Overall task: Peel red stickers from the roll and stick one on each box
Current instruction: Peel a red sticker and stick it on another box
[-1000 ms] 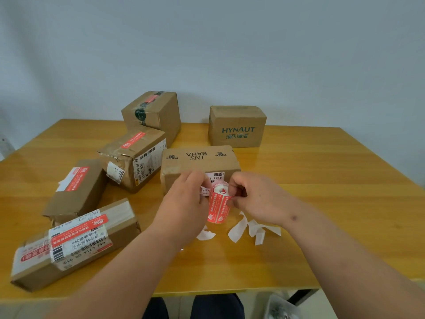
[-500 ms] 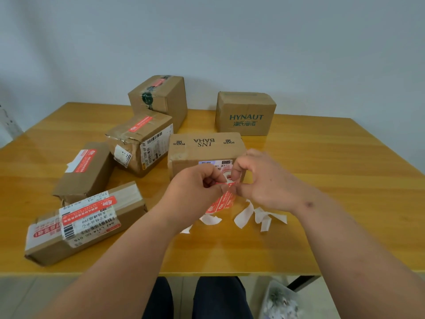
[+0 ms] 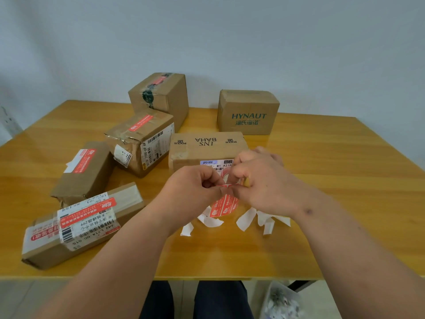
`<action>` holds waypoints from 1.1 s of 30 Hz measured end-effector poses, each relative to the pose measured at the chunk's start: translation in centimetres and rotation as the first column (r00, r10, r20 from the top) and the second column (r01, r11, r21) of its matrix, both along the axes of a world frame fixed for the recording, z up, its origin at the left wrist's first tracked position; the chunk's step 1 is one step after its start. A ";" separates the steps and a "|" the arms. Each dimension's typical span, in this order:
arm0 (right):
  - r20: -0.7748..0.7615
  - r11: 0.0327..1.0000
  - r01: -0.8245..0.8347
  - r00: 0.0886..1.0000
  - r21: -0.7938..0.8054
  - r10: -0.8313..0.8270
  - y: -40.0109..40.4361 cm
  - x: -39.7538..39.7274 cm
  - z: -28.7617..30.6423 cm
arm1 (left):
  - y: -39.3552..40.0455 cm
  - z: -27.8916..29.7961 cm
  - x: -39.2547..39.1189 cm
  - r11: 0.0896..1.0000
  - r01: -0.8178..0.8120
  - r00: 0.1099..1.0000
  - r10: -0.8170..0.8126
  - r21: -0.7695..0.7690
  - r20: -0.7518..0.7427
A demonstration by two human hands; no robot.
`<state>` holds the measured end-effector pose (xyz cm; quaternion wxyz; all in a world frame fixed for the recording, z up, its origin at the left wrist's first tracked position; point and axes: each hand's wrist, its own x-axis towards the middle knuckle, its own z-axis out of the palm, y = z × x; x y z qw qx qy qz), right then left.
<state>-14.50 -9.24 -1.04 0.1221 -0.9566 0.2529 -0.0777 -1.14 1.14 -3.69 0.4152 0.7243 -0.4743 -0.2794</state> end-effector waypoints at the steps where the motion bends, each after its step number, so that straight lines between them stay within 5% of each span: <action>1: -0.010 1.000 -0.003 1.000 -0.017 0.002 0.0 0.0 0.0 | 0.0 0.0 0.0 1.000 0.003 1.000 -0.003 0.002 0.007; 10: 0.004 0.998 -0.035 0.999 -0.044 0.035 -0.4 0.5 0.2 | -0.6 -0.2 0.3 1.000 0.007 1.000 -0.008 0.021 0.030; 33: 0.062 0.997 0.022 0.998 -0.069 -0.018 -1.4 0.9 -0.1 | -0.7 0.2 0.8 0.999 -0.023 0.979 0.014 -0.040 -0.201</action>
